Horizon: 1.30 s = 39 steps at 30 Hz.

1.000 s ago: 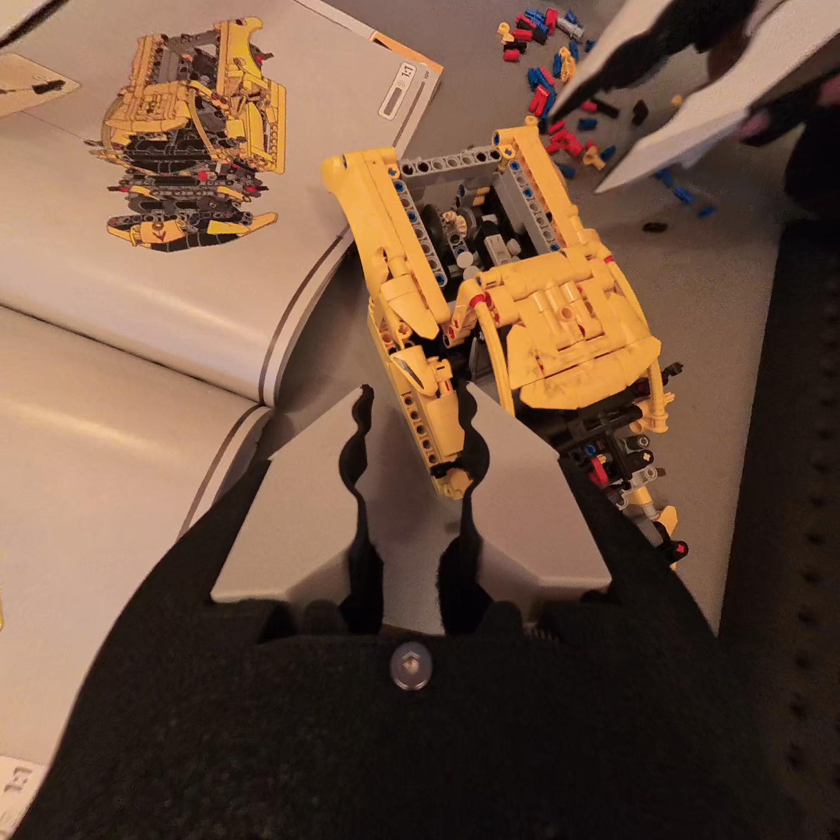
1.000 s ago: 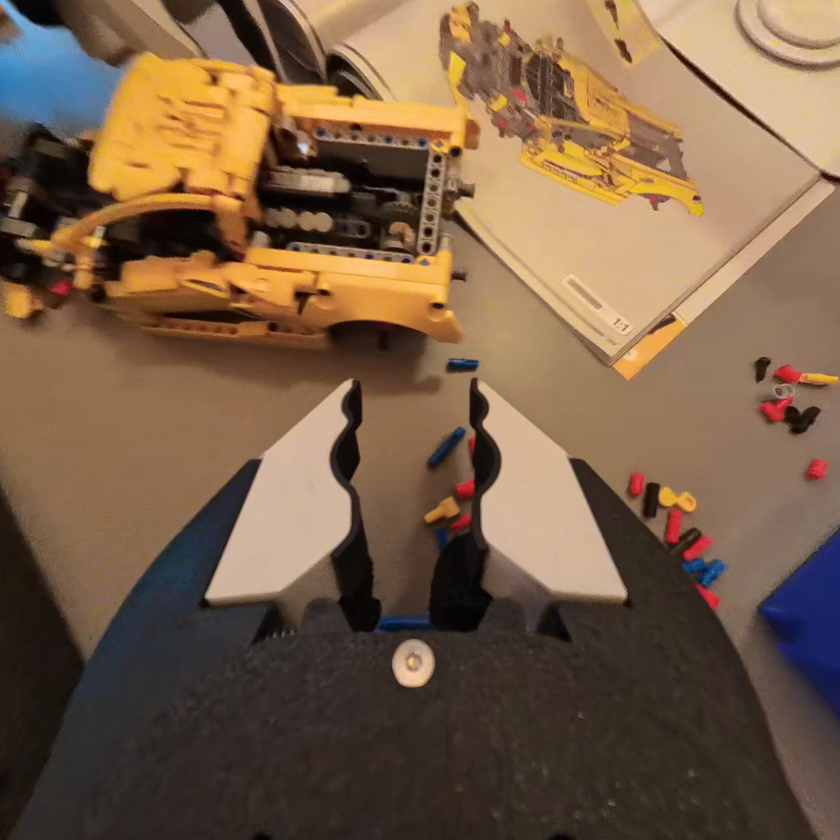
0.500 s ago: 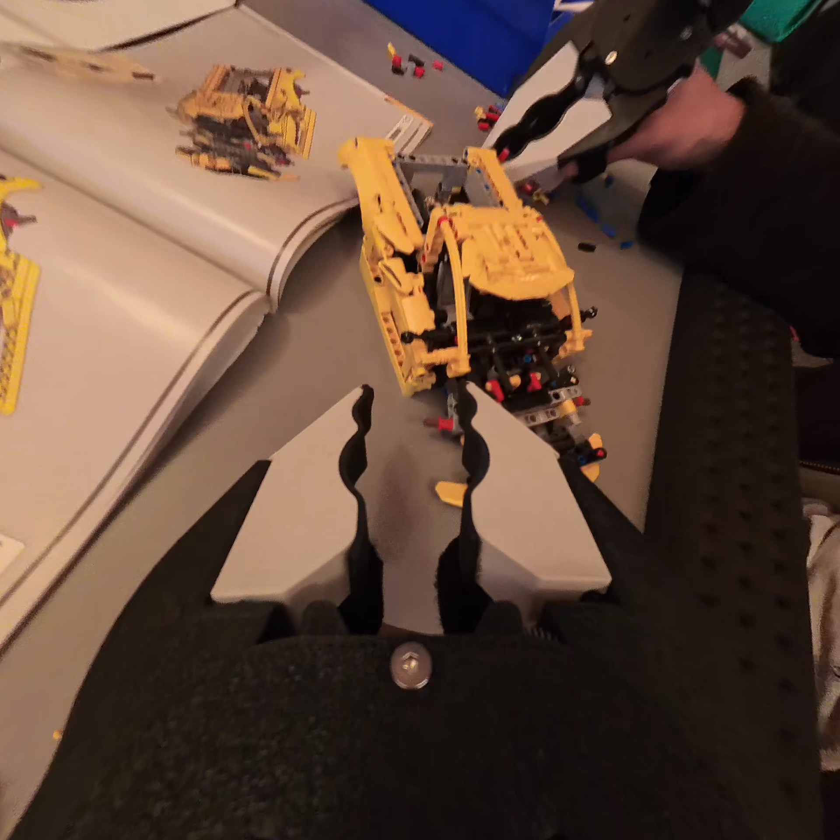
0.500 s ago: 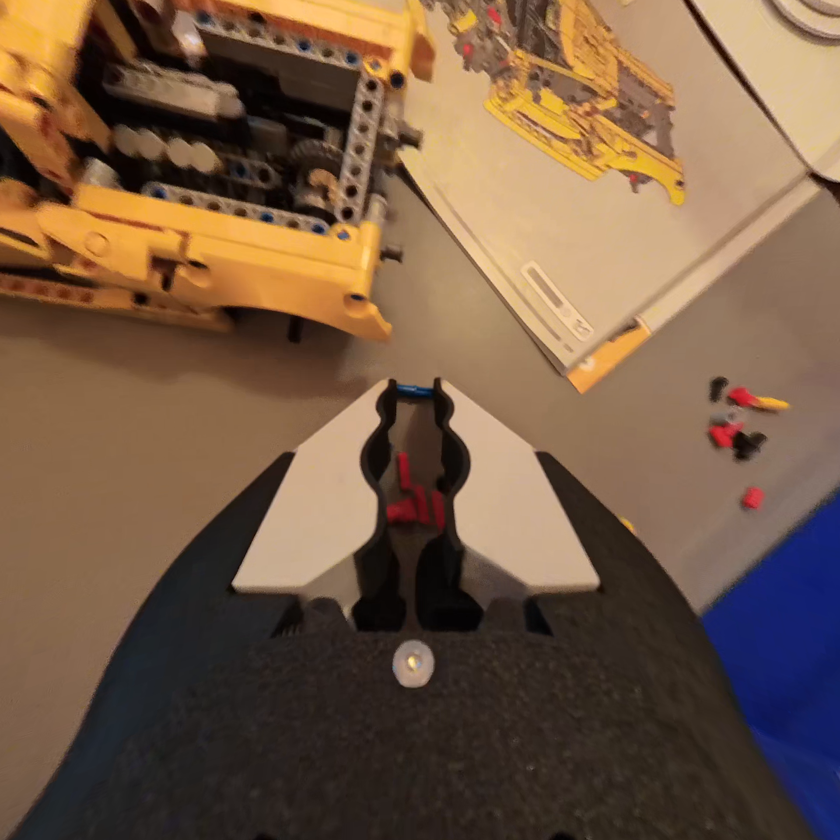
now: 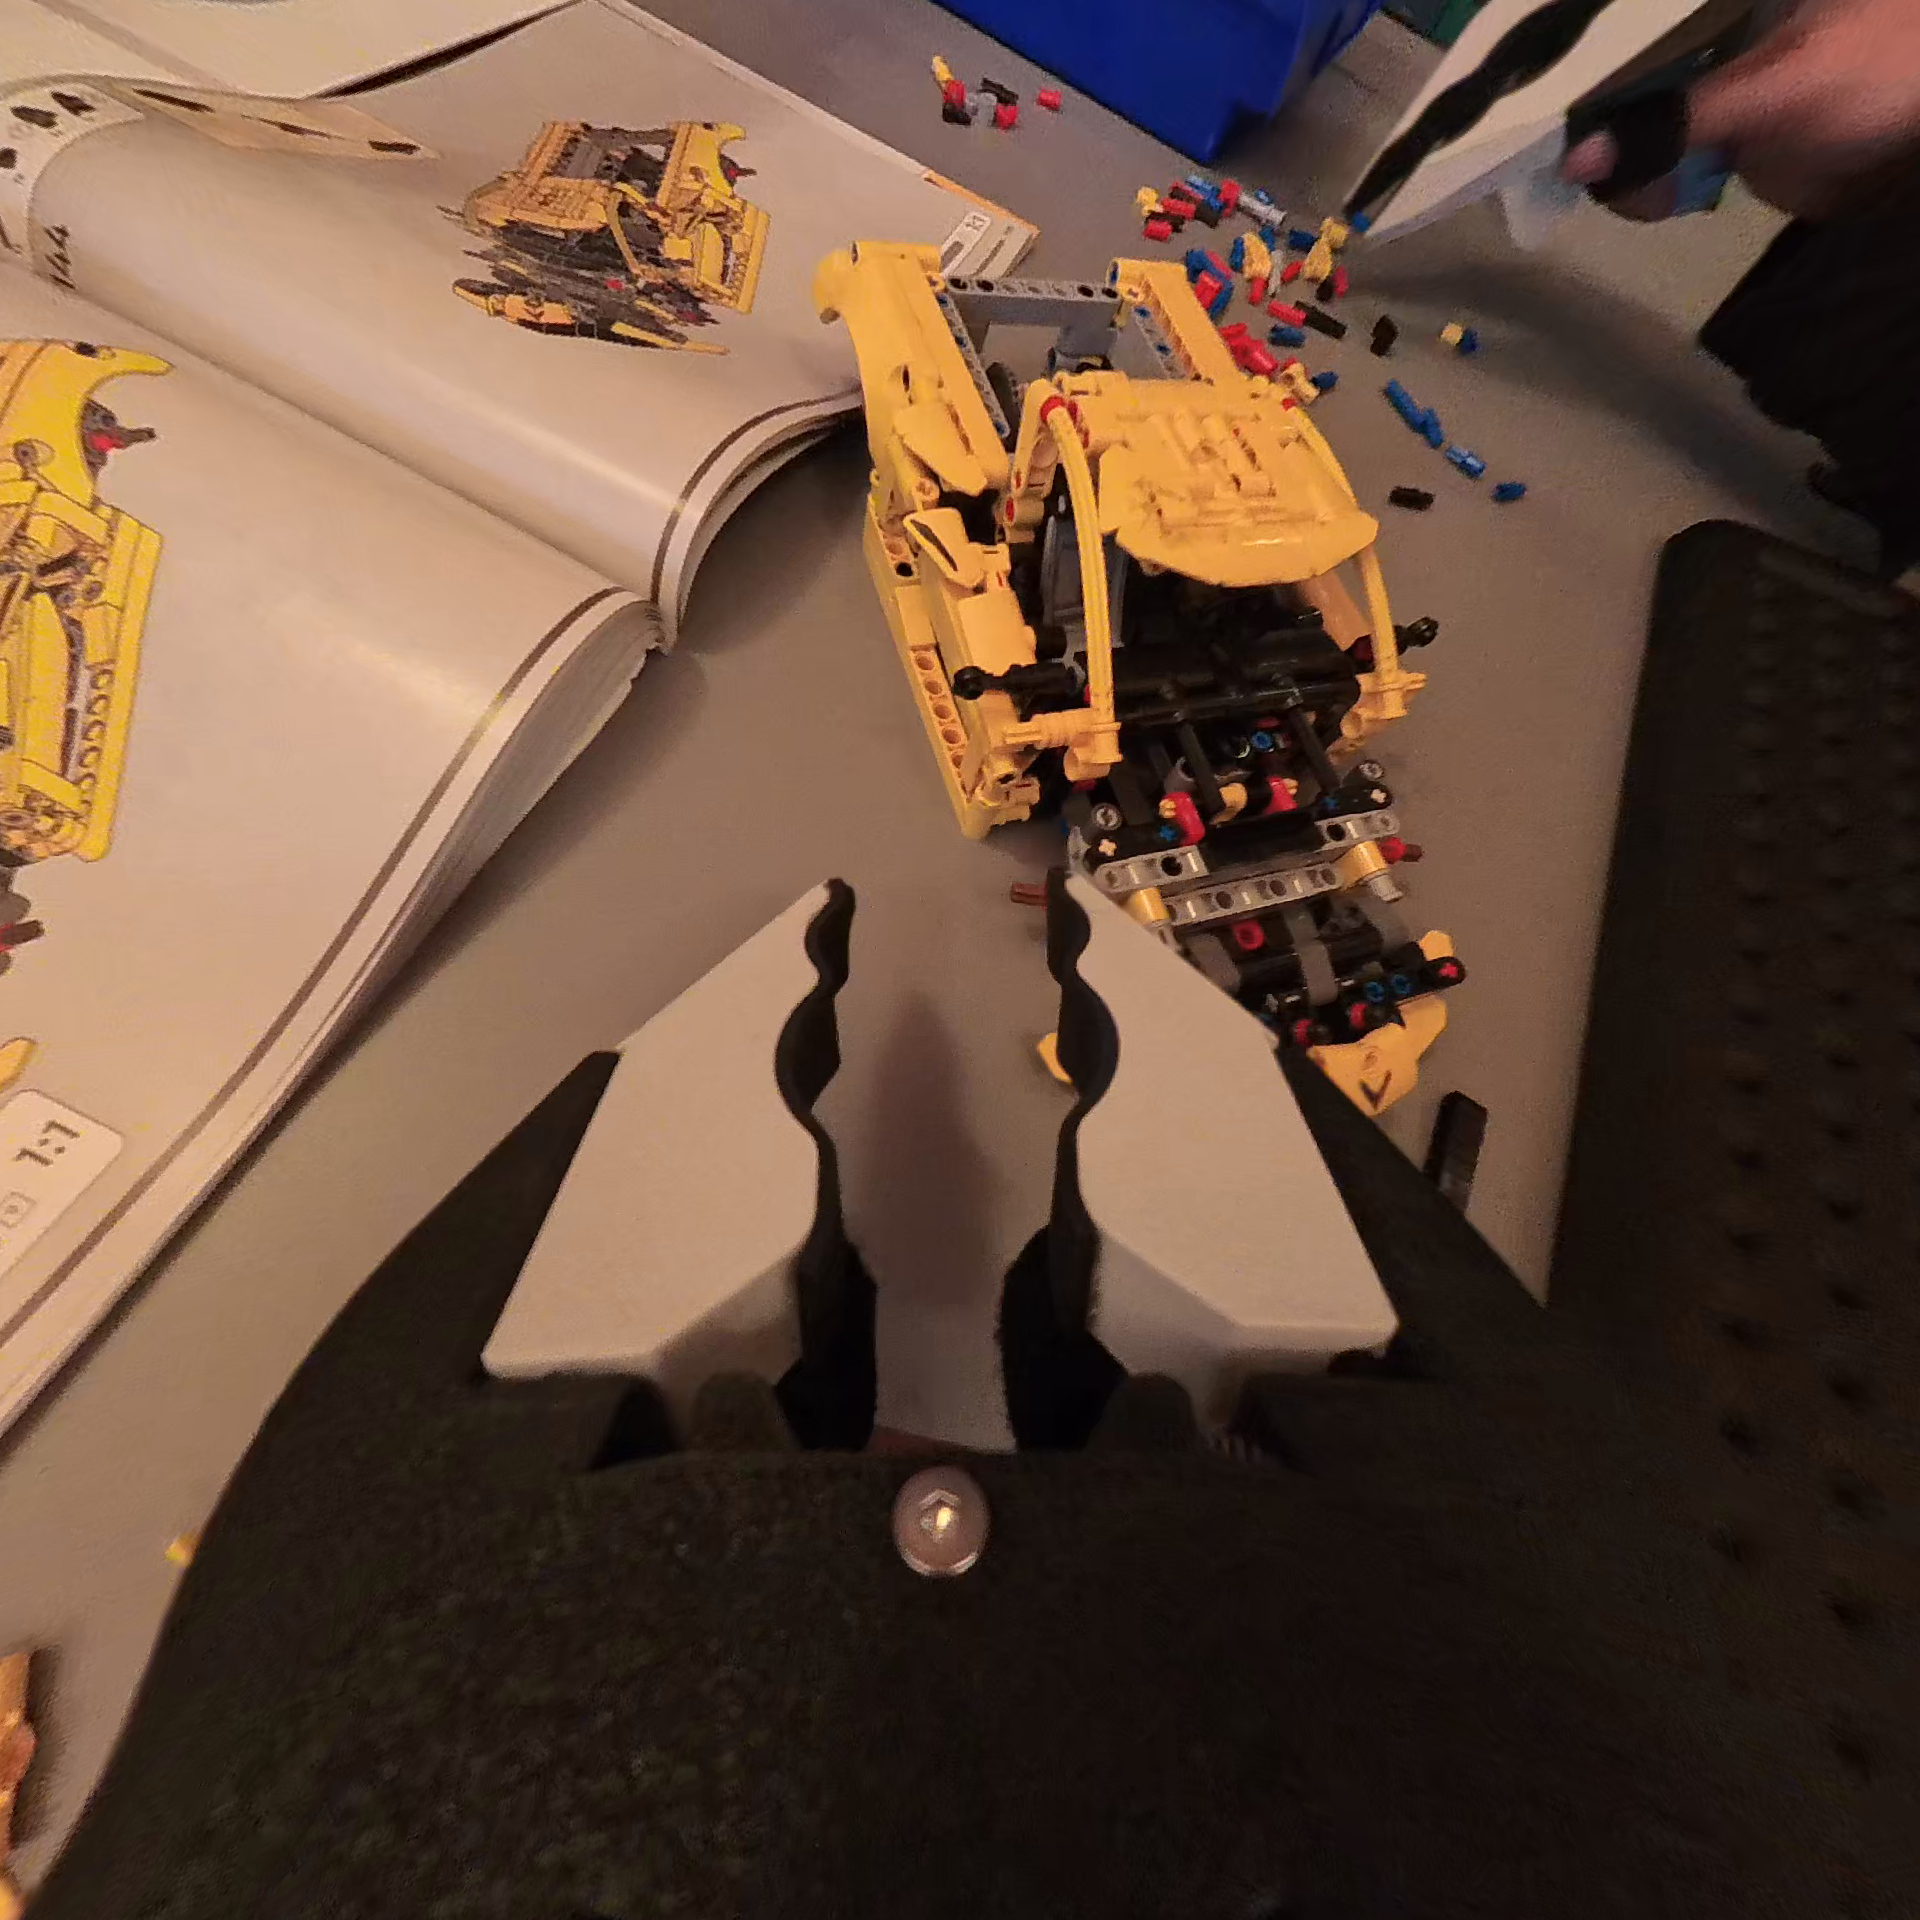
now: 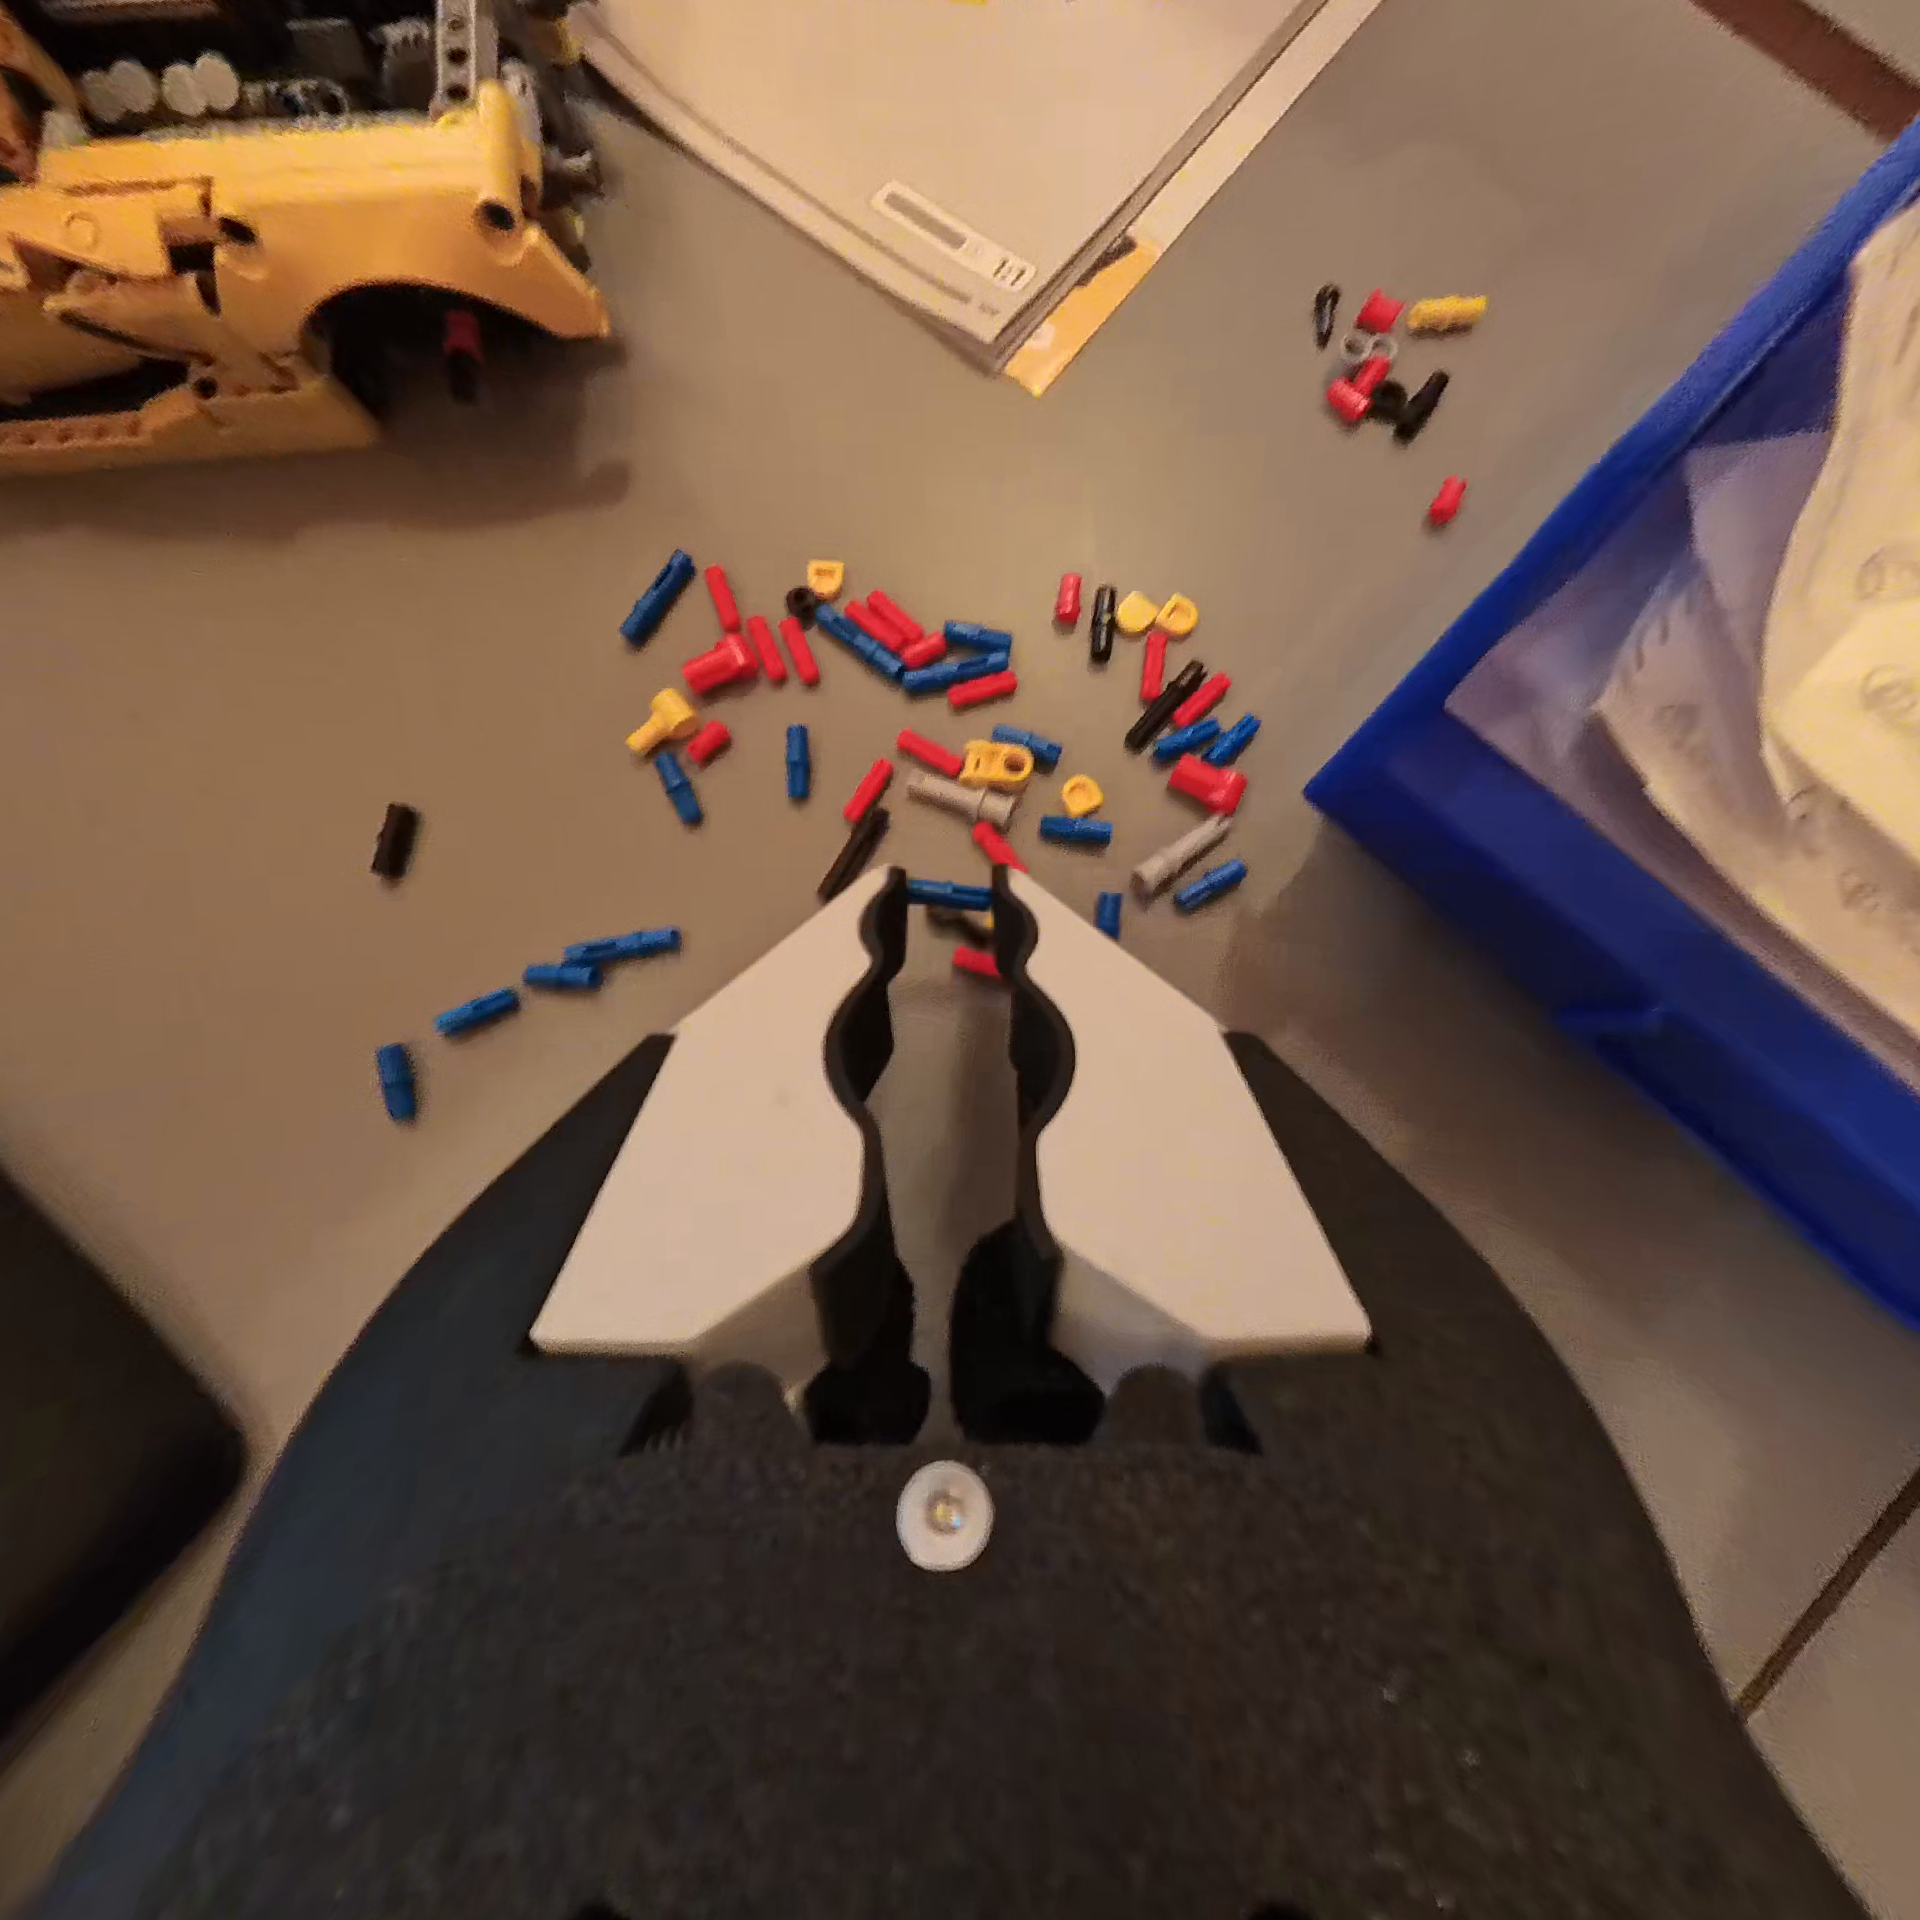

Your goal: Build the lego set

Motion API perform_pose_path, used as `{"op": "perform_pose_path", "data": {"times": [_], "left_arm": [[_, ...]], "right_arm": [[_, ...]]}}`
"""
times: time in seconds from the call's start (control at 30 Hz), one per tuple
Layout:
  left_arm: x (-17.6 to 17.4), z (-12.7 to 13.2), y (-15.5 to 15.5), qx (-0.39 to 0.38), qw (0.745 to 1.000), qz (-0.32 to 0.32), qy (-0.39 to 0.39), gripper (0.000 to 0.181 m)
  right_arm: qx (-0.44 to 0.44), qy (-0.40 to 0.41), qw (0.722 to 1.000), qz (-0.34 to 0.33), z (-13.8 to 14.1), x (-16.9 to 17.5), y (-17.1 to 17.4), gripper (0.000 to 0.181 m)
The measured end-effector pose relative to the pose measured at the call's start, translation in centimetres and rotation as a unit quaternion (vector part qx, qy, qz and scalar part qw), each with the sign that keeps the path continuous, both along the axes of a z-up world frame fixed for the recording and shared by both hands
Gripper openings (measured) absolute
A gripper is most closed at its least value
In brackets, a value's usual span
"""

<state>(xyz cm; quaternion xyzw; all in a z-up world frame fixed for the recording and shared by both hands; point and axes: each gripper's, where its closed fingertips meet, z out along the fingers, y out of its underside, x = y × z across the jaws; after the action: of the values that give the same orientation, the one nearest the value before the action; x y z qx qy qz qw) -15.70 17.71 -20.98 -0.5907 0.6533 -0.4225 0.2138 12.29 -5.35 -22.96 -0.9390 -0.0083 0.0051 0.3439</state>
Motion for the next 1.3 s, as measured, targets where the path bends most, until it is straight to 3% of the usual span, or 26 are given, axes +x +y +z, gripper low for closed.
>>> {"op": "perform_pose_path", "data": {"times": [0.23,0.43,0.6,0.67,0.77,0.9,0.97,1.1,1.3], "left_arm": [[0.1,-0.1,0.6,0.013,1.0,0.011,-0.008,0.038],[0.1,0.3,0.6,0.011,1.0,0.013,-0.021,0.038],[-1.9,1.4,0.7,0.011,0.999,0.027,-0.037,0.038],[-3.8,1.9,0.7,-0.003,0.998,0.041,-0.057,0.038],[-6.0,2.3,0.8,-0.012,0.994,0.066,-0.083,0.038],[-6.7,2.2,0.6,-0.029,0.989,0.08,-0.119,0.038],[-6.6,1.6,0.6,-0.021,0.992,0.073,-0.105,0.038],[-6.6,1.5,0.7,0.001,0.992,0.074,-0.107,0.038],[-6.6,1.4,1.5,-0.025,0.99,0.09,-0.103,0.038]], "right_arm": [[-0.033,0.015,0.999,0.001,-1.9,-0.9,-1.9,0.015],[-0.011,0.021,1.0,-0.016,-2.2,-0.7,-1.4,0.019],[0.052,0.022,0.997,-0.047,1.1,-1.4,-0.2,0.035],[0.103,0.025,0.993,-0.047,3.9,-3.9,1.4,0.036],[0.176,0.031,0.984,-0.008,6.9,-10.5,5.2,0.038],[0.235,0.129,0.961,0.069,7.3,-21.3,11.1,0.05],[0.27,0.157,0.945,0.096,7.4,-25.1,13.4,0.054],[0.26,0.082,0.954,0.127,6.4,-26.4,14.7,0.049],[0.263,0.056,0.954,0.13,5.7,-26.1,14.9,0.043]]}}
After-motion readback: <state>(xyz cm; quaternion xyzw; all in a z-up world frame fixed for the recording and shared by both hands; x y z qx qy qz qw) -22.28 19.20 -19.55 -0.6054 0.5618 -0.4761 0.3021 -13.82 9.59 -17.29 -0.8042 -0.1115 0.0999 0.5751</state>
